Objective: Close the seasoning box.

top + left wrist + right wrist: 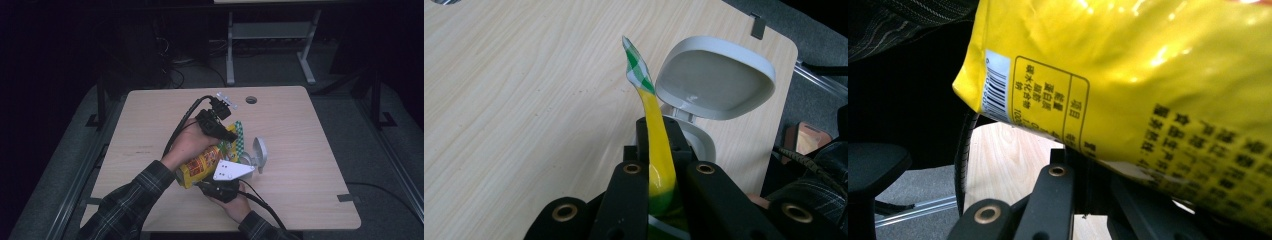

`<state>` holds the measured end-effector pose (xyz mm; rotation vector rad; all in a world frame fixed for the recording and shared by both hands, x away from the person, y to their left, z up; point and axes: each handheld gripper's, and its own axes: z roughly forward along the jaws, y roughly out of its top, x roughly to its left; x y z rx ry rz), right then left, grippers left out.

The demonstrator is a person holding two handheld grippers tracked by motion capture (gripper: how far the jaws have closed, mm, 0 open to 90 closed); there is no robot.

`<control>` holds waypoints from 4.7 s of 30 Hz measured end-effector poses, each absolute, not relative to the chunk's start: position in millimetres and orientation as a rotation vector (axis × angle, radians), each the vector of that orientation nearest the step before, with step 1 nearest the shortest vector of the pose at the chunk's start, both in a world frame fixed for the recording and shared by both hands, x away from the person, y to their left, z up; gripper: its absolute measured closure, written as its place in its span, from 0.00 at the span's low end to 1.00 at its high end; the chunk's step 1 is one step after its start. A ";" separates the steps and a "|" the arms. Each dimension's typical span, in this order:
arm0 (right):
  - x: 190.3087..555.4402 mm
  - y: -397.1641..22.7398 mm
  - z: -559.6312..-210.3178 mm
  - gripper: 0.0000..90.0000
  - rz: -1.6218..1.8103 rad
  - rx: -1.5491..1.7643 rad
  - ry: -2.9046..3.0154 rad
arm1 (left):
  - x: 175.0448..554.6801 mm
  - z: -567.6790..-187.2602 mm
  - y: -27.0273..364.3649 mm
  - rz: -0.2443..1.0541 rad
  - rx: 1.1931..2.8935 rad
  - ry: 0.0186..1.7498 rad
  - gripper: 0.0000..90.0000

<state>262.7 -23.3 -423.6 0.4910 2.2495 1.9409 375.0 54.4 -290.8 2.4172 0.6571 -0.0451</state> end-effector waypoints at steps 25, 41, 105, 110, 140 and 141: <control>262.0 -23.1 -423.1 1.00 1.951 0.495 2.249 | 372.5 -289.1 54.4 -0.028 2.420 0.645 1.00; 261.9 -23.2 -422.2 1.00 1.968 0.496 2.242 | 372.6 -287.6 53.1 -0.016 2.442 0.639 1.00; 262.1 -23.5 -421.4 1.00 1.986 0.500 2.237 | 373.0 -286.6 51.2 -0.006 2.454 0.657 1.00; 261.9 -23.3 -421.2 1.00 1.987 0.499 2.237 | 372.7 -286.3 51.4 -0.003 2.456 0.658 1.00; 261.4 -23.4 -418.9 1.00 2.006 0.505 2.224 | 372.3 -283.6 48.4 0.012 2.475 0.670 1.00; 261.3 -23.4 -418.8 1.00 2.007 0.505 2.225 | 372.3 -283.6 48.2 0.011 2.475 0.671 1.00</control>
